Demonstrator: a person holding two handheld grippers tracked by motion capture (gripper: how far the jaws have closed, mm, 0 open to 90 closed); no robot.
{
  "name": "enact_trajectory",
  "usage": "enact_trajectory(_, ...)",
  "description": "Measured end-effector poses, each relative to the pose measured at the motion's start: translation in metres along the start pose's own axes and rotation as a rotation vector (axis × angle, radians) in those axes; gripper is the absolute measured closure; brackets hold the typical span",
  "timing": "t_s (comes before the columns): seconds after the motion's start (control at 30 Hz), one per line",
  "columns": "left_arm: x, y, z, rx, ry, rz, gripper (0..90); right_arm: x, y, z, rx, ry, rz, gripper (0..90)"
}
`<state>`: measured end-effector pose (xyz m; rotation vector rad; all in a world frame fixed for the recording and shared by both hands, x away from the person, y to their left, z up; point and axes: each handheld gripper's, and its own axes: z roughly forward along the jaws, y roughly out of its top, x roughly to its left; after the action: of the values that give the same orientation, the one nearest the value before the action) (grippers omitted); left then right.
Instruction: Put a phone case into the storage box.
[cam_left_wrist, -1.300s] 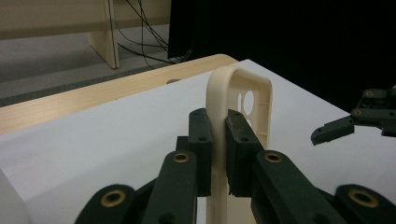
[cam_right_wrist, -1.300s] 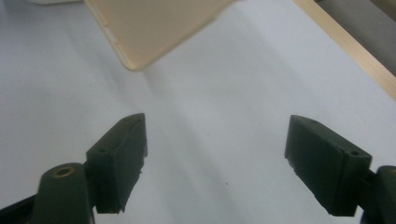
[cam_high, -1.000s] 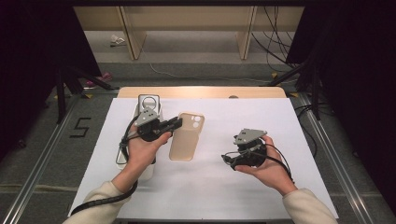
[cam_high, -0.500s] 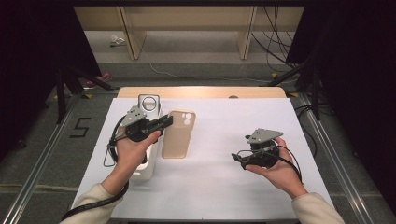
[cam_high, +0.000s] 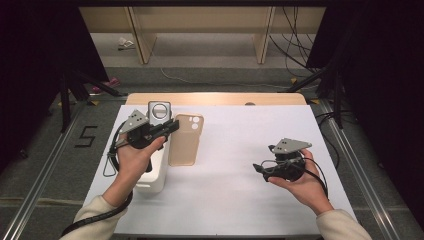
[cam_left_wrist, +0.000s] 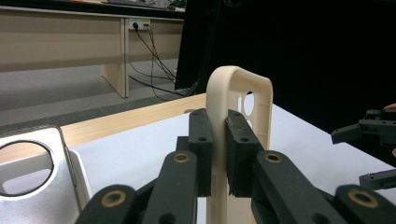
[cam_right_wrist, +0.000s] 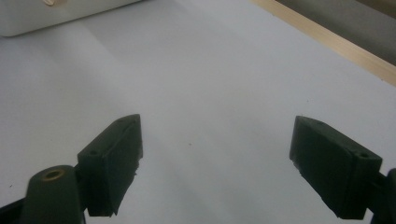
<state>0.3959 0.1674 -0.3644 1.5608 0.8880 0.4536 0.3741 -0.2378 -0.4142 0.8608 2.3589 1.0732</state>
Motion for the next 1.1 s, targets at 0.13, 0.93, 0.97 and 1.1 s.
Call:
enact_trajectory(0.13,0.004,0.003,-0.003,-0.010,0.005,-0.003,82.0,0.000,0.000,0.000,-0.001,0.001,0.002,18.2)
enact_trajectory(0.93,0.023,0.012,-0.017,-0.031,0.035,-0.001,82.0,-0.002,-0.004,-0.004,-0.007,-0.006,0.030,17.7)
enact_trajectory(0.97,0.024,0.012,-0.018,-0.032,0.037,-0.002,82.0,-0.003,-0.004,-0.004,-0.007,-0.005,0.030,17.7)
enact_trajectory(1.1,0.026,0.013,-0.020,-0.035,0.040,0.000,82.0,-0.003,-0.004,-0.006,-0.009,-0.007,0.035,17.8)
